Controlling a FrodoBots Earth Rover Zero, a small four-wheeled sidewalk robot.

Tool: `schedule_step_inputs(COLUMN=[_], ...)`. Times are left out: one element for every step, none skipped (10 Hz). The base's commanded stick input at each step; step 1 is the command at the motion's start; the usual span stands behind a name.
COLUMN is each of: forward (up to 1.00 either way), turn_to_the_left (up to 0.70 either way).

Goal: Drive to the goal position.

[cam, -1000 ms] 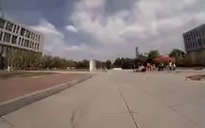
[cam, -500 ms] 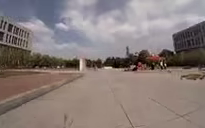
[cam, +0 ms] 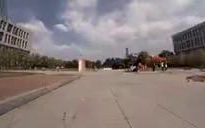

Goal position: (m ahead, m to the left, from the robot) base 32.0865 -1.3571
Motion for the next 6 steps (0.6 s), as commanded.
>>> schedule_step_inputs(forward=[1.0,1.0,1.0,1.0,1.0,1.0], turn_to_the_left=[0.13,0.33,0.02,0.02,0.02,0.02])
